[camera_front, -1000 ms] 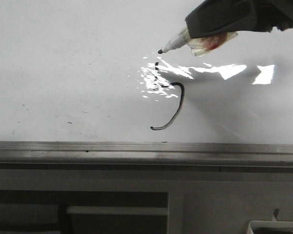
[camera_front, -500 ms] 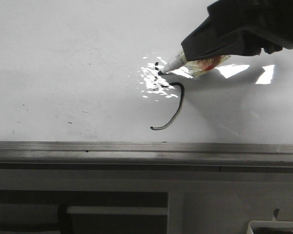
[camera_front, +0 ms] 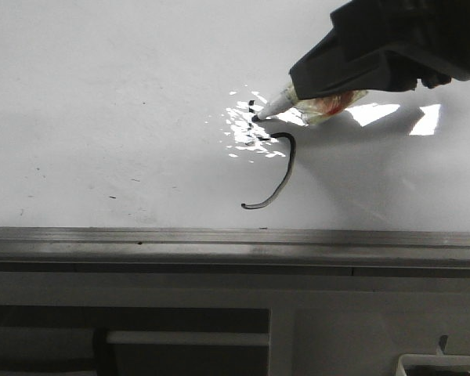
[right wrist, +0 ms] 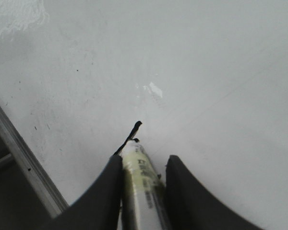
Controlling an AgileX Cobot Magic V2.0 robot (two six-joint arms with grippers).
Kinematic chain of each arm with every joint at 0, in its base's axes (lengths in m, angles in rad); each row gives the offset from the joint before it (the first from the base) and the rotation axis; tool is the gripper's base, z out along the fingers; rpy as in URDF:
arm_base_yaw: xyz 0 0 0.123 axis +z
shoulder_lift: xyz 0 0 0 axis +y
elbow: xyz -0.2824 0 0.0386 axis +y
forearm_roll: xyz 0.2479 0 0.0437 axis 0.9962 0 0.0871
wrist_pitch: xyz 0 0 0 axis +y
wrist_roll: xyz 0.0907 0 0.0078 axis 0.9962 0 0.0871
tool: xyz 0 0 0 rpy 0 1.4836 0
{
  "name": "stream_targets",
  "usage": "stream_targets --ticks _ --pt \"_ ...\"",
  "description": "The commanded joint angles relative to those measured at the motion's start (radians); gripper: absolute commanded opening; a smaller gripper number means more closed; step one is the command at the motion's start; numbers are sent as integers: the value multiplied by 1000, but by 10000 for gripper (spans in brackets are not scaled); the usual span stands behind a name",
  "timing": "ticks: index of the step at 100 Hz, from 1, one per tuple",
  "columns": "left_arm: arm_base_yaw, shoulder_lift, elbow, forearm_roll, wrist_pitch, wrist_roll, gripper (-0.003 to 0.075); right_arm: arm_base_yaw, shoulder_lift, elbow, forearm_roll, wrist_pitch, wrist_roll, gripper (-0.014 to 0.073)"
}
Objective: Write number 5 on whiteboard
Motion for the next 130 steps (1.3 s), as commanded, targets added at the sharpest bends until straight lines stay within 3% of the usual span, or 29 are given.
stream_targets --ticks 1,78,130 --pt "3 -4 -28 -13 -53 -11 -20 -6 -3 -36 18 -48 -9 -48" --pt "3 -4 -28 -13 -53 -11 -20 -6 -4 -34 24 -166 -9 -48" --pt "3 -4 -28 -13 -53 -11 -20 -6 -89 50 67 -271 -9 -48"
